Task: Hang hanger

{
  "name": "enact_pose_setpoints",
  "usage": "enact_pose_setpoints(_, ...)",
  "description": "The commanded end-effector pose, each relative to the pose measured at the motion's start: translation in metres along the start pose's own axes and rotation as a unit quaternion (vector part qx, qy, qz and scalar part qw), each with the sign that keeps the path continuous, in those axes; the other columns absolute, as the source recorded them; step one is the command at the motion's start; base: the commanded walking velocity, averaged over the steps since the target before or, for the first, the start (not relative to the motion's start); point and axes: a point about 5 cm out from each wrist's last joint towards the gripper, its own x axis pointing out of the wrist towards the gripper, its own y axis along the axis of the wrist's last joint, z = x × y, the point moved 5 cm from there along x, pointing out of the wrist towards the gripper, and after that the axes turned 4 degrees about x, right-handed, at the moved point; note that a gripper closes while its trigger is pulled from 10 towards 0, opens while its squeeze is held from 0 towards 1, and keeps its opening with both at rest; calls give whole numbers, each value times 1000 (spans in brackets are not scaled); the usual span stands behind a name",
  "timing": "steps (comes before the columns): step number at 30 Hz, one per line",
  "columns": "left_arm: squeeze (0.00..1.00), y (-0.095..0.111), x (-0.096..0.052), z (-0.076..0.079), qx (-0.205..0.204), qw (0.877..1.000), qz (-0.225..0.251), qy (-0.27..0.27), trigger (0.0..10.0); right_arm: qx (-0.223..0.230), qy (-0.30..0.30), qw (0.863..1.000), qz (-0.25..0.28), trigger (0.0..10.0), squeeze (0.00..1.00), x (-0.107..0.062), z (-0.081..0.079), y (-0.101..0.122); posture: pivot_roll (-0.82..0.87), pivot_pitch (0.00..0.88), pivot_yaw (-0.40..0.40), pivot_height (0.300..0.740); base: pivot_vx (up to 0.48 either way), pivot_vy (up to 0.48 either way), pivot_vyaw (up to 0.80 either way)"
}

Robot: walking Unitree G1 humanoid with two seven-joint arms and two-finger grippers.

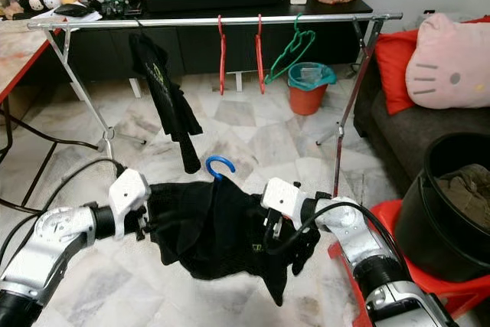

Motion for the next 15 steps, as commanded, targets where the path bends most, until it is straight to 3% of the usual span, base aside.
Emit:
enact_pose_setpoints(1, 1000, 6, 0, 6, -10, 1000, 11, -26, 10000, -23, -9, 999, 48, 0, 0, -2, 9, 24, -23, 0, 45, 740, 0, 0, 0)
enact_pose_setpoints(6, 1000, 2, -2, 8, 3, 999, -10, -41, 10000, -25, 28, 998, 59, 0, 0, -6, 1, 27, -18, 0, 45, 740, 0, 0, 0)
enact_pose_setpoints(15, 1000, 36, -14, -5, -10, 998, 42, -53, 10000, -28, 48, 997, 56, 0, 0, -9, -1, 26, -16, 0, 54, 740, 0, 0, 0)
